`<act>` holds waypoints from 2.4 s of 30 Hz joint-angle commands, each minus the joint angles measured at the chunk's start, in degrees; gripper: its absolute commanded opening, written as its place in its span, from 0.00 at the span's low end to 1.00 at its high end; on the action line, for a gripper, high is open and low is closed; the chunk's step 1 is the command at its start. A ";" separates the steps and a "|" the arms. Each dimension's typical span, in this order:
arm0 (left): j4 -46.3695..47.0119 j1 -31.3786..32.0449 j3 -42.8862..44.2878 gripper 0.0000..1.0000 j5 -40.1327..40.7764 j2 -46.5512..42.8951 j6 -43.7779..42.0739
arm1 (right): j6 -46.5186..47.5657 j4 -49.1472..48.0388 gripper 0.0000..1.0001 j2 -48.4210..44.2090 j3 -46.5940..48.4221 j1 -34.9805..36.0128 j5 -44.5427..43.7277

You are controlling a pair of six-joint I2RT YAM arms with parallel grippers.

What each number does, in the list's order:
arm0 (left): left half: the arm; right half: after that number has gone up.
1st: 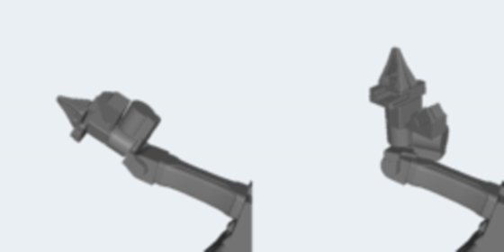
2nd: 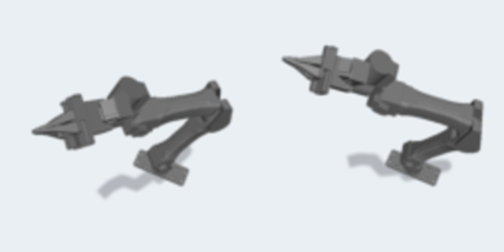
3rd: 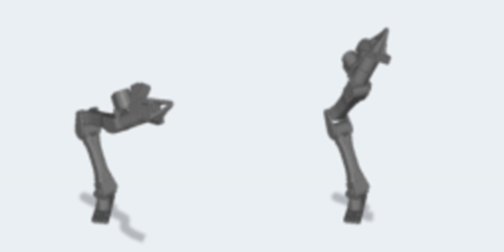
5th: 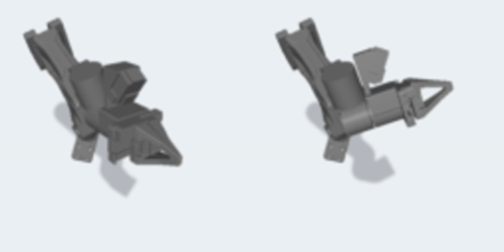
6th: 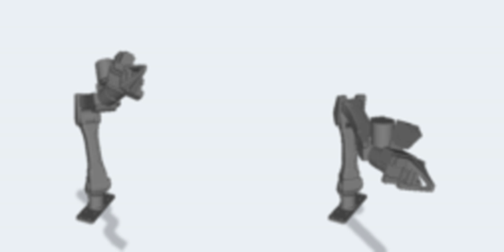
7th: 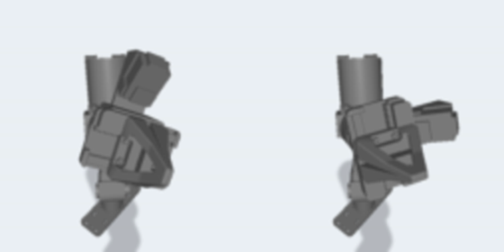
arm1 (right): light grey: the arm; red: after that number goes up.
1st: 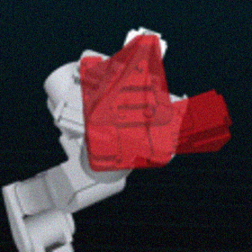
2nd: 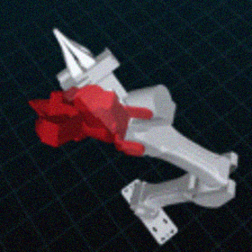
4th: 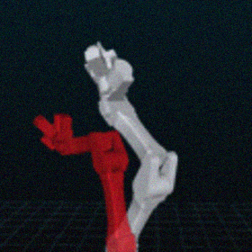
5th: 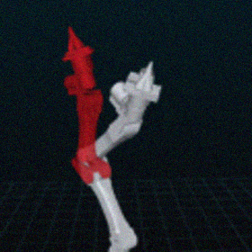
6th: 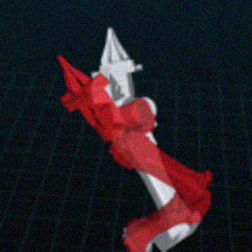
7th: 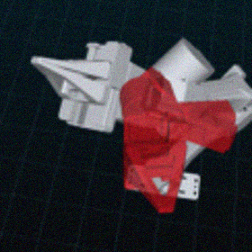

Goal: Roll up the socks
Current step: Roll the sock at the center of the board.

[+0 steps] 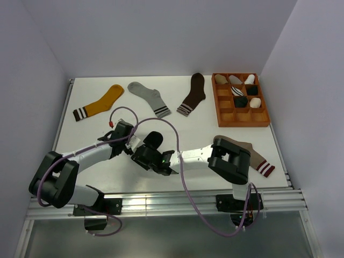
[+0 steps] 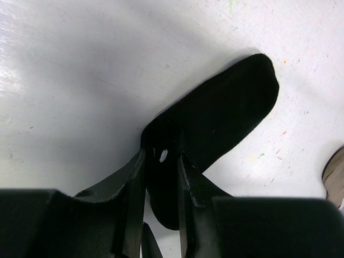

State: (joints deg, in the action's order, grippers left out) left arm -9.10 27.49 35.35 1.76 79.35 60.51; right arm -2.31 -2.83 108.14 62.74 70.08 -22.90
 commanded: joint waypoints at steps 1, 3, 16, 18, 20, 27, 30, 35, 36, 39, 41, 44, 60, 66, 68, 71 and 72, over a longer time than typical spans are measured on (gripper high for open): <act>-3.73 0.90 0.77 0.13 0.00 0.72 -2.06 | 1.34 2.39 0.59 0.40 2.56 -0.47 -0.93; -3.99 0.90 0.77 0.13 0.00 0.63 -2.06 | 1.08 2.39 0.59 1.72 2.47 -0.47 0.04; -3.64 0.99 0.59 0.13 -1.23 0.80 -3.38 | -2.17 8.36 0.47 10.07 2.48 -4.33 -0.39; -3.73 0.99 0.77 0.13 -1.23 1.07 -3.56 | -3.23 9.60 0.21 10.51 2.30 -5.13 -0.31; -3.90 0.99 0.94 0.13 -1.23 1.24 -3.73 | -3.84 9.51 0.05 9.82 1.16 -6.44 0.83; -5.13 0.99 2.09 0.35 -0.01 -0.95 -3.30 | -4.99 11.09 0.00 5.42 0.19 -10.84 17.86; -5.84 0.99 2.61 0.51 1.92 -2.70 -2.68 | -5.87 12.32 0.00 4.45 1.24 -13.91 27.79; -6.72 0.73 2.44 0.67 4.65 -6.48 0.04 | -6.66 16.53 0.00 4.98 4.23 -17.52 38.61; -6.63 0.73 2.27 0.70 5.18 -7.10 1.00 | -6.57 17.24 0.00 5.67 5.62 -17.96 42.02; -6.89 0.11 1.39 0.72 6.59 -9.91 2.85 | -6.75 19.70 0.00 7.43 8.26 -19.89 49.75; -6.98 -0.06 0.51 0.72 7.99 -12.19 3.47 | -7.01 21.28 0.00 8.49 9.59 -21.39 53.02; -5.40 -0.24 -1.51 0.72 7.56 -14.83 4.00 | -8.24 21.81 0.00 10.42 11.35 -24.02 60.32; 7.33 -0.06 -7.93 0.65 2.28 -8.87 6.19 | -6.40 32.98 0.00 21.23 24.44 -30.27 74.22; 8.58 -0.06 -8.72 0.61 4.30 -6.23 9.09 | -6.39 33.77 0.00 23.17 25.94 -30.27 75.97; 10.77 -0.06 -9.07 0.60 4.83 -5.35 9.88 | -6.04 34.64 0.00 23.78 26.81 -30.27 76.24; 13.14 -0.06 -10.82 0.60 5.36 -5.61 11.20 | -5.61 35.87 0.00 24.75 27.87 -30.18 76.68; 13.93 -0.06 -11.35 0.60 5.45 -5.96 11.56 | -5.69 35.79 0.00 24.84 27.87 -30.27 76.77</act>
State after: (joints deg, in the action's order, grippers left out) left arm 0.51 27.46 25.96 4.51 73.36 69.65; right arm -9.72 27.70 129.86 90.41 38.89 55.57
